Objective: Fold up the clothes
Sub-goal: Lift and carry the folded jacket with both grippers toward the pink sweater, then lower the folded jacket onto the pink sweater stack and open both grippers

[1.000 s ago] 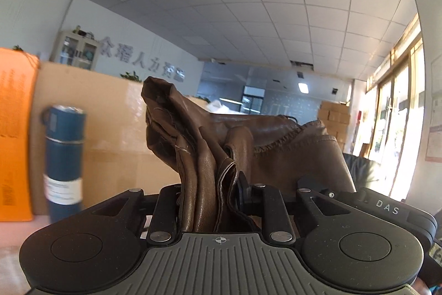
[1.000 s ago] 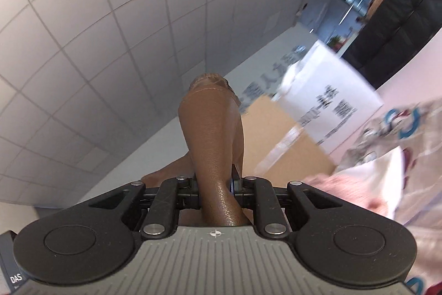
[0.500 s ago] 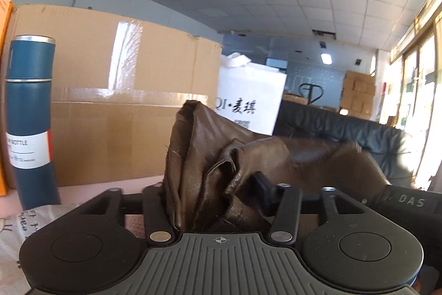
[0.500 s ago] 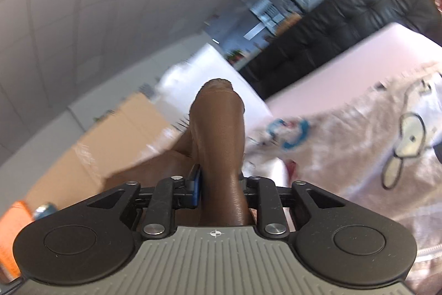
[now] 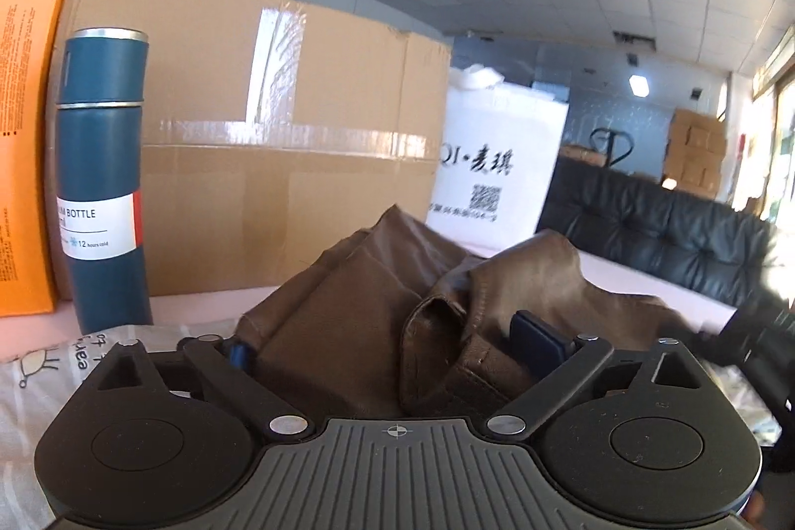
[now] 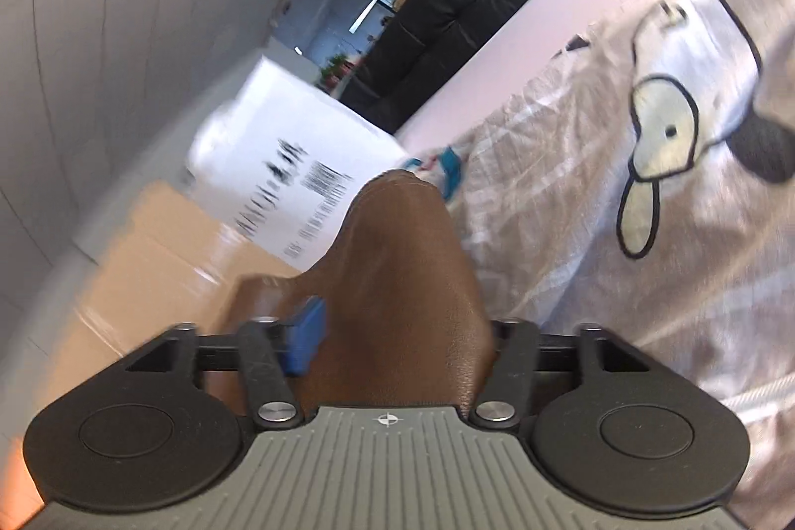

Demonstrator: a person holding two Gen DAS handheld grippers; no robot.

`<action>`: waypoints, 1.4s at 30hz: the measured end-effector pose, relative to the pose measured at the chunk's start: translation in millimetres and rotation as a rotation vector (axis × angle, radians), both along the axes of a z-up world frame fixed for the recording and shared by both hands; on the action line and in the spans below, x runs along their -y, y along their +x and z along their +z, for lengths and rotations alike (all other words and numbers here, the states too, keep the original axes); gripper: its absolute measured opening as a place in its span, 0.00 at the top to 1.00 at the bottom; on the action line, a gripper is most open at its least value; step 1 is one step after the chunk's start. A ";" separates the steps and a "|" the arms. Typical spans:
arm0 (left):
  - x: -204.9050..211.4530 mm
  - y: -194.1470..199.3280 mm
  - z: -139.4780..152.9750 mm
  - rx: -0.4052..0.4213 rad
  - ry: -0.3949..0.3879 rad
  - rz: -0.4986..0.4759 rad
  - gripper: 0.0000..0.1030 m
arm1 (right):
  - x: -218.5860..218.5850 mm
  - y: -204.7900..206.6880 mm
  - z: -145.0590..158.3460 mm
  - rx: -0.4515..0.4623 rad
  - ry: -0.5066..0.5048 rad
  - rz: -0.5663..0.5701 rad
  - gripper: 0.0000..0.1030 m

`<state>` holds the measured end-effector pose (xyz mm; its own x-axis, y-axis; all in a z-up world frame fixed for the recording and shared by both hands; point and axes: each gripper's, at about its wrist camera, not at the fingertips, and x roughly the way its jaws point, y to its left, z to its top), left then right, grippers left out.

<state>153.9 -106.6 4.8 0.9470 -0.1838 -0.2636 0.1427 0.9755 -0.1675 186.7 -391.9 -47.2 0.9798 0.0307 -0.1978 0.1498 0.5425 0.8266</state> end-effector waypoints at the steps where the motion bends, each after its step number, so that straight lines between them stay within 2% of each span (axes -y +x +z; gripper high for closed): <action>1: -3.6 -6.6 1.9 0.012 -0.008 -0.004 0.03 | 4.4 -7.6 0.8 0.052 0.038 -0.011 0.17; 2: -6.2 -12.8 4.2 0.022 -0.011 -0.006 0.02 | 8.3 -15.0 1.8 0.102 0.072 -0.021 0.15; 6: -10.1 -37.9 16.3 0.071 0.027 -0.025 0.00 | -5.6 -30.9 14.8 0.193 -0.061 -0.033 0.08; 8: -14.1 -55.8 23.1 0.103 0.061 -0.034 0.00 | -13.8 -39.7 20.4 0.250 -0.128 -0.054 0.00; 12: -23.9 -91.3 38.5 0.163 0.138 -0.044 0.00 | -25.6 -58.9 26.3 0.362 -0.241 -0.103 0.00; 16: -30.4 -114.2 54.9 0.212 0.199 -0.052 0.00 | -33.1 -66.9 30.5 0.331 -0.313 -0.161 0.00; 20: -46.4 -144.2 64.3 0.260 0.222 -0.063 0.00 | -45.2 -87.1 41.5 0.353 -0.373 -0.160 0.00; 24: -62.9 -159.9 71.4 0.295 0.190 -0.047 0.00 | -64.6 -120.5 58.6 0.396 -0.440 -0.072 0.00; 27: -75.7 -169.1 73.9 0.313 0.145 -0.040 0.00 | -78.7 -149.1 69.8 0.389 -0.500 0.006 0.00; 33: -96.0 -179.5 68.4 0.291 0.070 -0.068 0.00 | -105.8 -197.7 84.9 0.317 -0.580 0.091 0.00; 36: -101.7 -182.4 61.5 0.277 0.066 -0.057 0.00 | -121.5 -216.6 86.9 0.286 -0.616 0.088 0.00; 39: -104.1 -182.4 54.0 0.217 0.090 -0.012 0.00 | -136.2 -228.8 86.8 0.235 -0.656 0.076 0.00; 42: -112.3 -184.3 49.2 0.203 0.039 -0.027 0.00 | -150.8 -235.7 85.3 0.172 -0.699 0.050 0.00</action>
